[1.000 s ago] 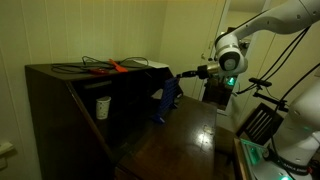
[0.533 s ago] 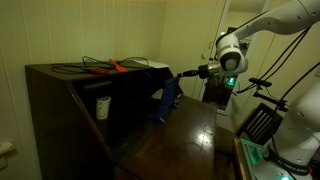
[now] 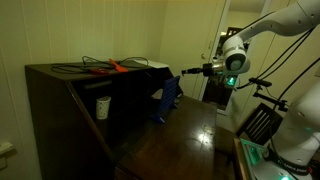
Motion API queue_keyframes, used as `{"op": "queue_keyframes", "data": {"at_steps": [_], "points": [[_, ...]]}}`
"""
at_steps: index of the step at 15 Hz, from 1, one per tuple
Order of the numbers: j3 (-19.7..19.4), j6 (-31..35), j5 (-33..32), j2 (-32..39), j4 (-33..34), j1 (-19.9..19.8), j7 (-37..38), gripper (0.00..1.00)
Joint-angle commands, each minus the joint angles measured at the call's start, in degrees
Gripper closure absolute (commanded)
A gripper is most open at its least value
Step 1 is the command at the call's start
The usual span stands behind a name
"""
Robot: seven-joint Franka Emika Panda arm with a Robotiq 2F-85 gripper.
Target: Pick up the orange object and place it in the blue object
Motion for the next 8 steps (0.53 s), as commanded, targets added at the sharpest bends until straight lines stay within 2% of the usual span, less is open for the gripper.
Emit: {"op": "queue_keyframes", "data": {"at_steps": [1,8], "points": [[-0.9,-1.2,-1.1,-0.7,0.5,1.2,-0.7,0.90],[0.6,1.0,1.1,-0.3,1.5,3.0,-3.7,0.90]]}}
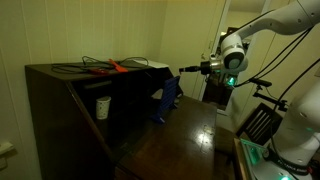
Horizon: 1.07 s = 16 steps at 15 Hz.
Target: Pick up the orange object and place it in the blue object
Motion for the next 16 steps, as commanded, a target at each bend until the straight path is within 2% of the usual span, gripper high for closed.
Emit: {"op": "queue_keyframes", "data": {"at_steps": [1,9,16], "points": [[0.5,1.8,1.4,-0.2,0.5,1.2,-2.8,0.90],[2.3,5.6,4.8,0.8,1.2,2.5,-7.3,0.90],[2.8,5.6,9.4,2.5,1.9,2.9,-12.3,0.90]]}}
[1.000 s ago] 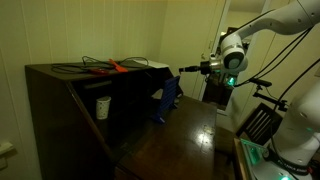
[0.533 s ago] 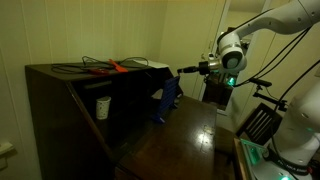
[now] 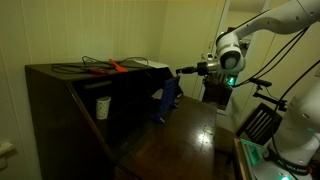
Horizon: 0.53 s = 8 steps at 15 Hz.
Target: Pick up the orange object and place it in the blue object
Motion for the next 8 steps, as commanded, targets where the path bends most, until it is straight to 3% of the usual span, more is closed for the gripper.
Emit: {"op": "queue_keyframes", "data": {"at_steps": [1,8], "points": [[0.4,1.2,3.1,2.0,1.6,0.5,-3.1,0.90],[0.4,1.3,6.1,4.5,2.9,1.0,-5.5,0.90]]}}
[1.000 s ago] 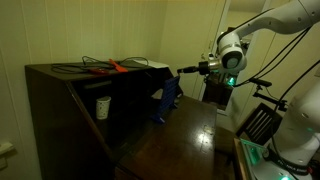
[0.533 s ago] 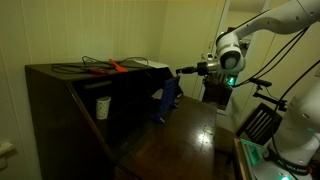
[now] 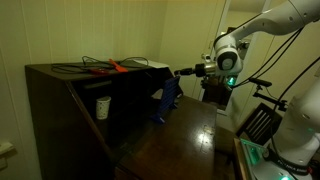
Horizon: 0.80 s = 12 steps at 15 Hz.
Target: Pick up the orange object and place it in the blue object
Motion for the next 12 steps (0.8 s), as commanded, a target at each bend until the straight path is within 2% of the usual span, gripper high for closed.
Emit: {"op": "queue_keyframes", "data": {"at_steps": [1,12], "points": [[0.1,1.1,2.8,2.1,1.8,0.9,-2.3,0.90],[-0.1,1.2,5.2,3.2,2.4,2.0,-4.1,0.90]]}}
